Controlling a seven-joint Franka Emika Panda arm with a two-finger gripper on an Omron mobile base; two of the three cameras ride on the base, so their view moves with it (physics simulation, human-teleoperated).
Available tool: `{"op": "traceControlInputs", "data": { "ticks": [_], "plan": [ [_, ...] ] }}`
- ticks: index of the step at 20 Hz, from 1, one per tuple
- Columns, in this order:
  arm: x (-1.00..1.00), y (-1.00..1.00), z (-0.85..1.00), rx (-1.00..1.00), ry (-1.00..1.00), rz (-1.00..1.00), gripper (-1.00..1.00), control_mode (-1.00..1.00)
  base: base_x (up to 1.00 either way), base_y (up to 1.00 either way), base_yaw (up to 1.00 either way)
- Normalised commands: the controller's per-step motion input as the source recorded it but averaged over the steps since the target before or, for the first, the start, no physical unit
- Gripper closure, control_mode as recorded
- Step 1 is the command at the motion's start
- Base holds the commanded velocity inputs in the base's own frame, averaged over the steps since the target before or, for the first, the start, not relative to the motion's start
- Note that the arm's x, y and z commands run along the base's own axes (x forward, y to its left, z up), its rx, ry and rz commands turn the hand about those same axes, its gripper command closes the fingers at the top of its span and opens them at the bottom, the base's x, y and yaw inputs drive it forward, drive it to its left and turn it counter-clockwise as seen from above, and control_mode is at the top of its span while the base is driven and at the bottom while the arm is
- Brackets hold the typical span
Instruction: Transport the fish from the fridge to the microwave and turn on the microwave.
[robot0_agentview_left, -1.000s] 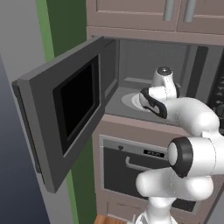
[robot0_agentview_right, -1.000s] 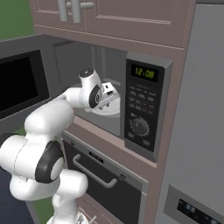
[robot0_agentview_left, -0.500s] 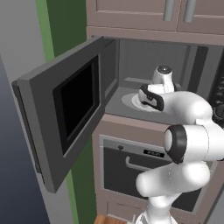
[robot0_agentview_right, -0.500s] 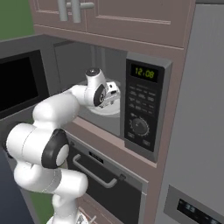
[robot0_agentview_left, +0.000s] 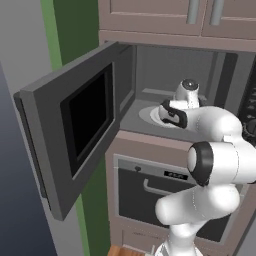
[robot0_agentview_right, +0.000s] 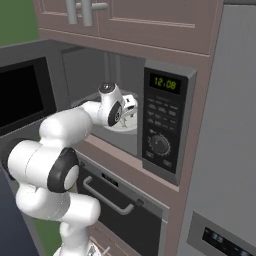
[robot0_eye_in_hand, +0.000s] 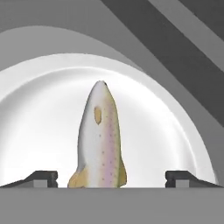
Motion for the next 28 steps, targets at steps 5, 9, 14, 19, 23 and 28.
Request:
{"op": "traceControlInputs", "data": {
  "ticks": [5,9,14,19,23,28],
  "plan": [
    [-0.50,0.00,0.25,0.01,-0.27,-0.02,-1.00,-1.00,0.00,0.00,0.00],
    [-0.65,0.00,0.38,0.03,-0.25,-0.04,-1.00,-1.00,0.00,0.00,0.00],
    [-0.43,0.04,0.52,0.00,-0.21,-0.01,-1.00,-1.00,0.00,0.00,0.00],
    [-0.39,0.06,0.38,-0.22,-0.16,0.00,-1.00,-1.00,0.00,0.00,0.00],
    [-0.46,0.08,0.11,-0.30,-0.09,0.00,-1.00,-1.00,0.00,0.00,0.00],
    [-0.54,0.11,0.00,-0.28,-0.07,0.00,-1.00,-1.00,0.00,0.00,0.00]
  ]
}}
